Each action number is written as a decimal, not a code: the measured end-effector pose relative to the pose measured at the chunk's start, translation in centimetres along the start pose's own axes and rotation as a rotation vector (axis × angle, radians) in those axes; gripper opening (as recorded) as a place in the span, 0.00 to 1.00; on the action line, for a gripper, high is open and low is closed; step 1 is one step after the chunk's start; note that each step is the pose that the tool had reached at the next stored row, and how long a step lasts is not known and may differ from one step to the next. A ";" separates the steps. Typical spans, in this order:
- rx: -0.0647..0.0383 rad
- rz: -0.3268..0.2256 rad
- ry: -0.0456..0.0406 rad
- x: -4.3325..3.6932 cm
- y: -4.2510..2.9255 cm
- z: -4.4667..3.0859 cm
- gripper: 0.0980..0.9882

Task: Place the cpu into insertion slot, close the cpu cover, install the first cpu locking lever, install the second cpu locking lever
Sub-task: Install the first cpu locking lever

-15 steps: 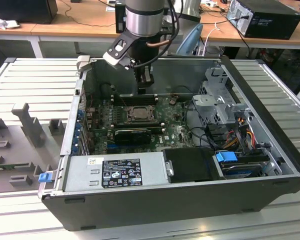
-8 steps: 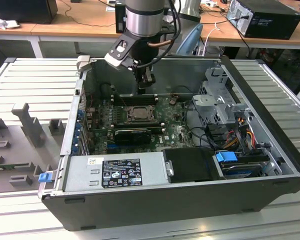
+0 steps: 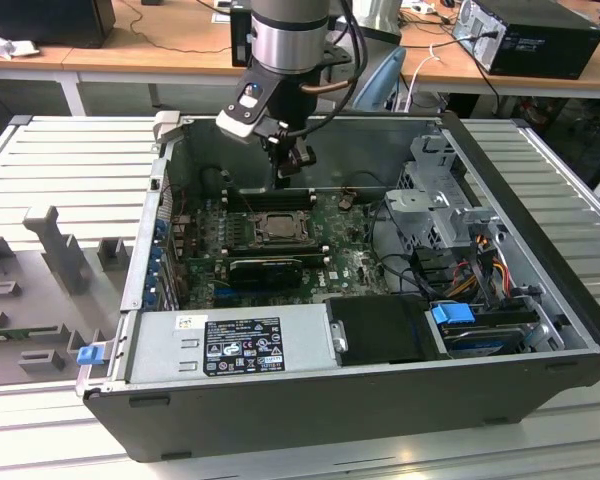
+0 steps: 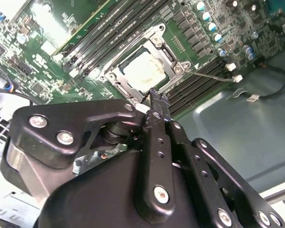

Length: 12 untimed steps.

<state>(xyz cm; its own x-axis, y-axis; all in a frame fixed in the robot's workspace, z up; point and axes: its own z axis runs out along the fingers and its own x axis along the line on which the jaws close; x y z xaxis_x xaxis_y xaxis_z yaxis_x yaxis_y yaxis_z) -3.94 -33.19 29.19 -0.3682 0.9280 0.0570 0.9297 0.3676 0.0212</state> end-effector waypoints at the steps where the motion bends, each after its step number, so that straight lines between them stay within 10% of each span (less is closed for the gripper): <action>1: 0.001 -0.018 0.0004 0.00 0.00 0.00 0.01; 12: 0.010 -0.180 0.0038 0.00 0.00 0.00 0.01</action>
<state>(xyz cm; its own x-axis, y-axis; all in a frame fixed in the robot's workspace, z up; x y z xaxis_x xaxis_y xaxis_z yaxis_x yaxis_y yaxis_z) -3.94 -33.19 29.19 -0.5288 0.8469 0.0571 0.8487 0.5285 0.0212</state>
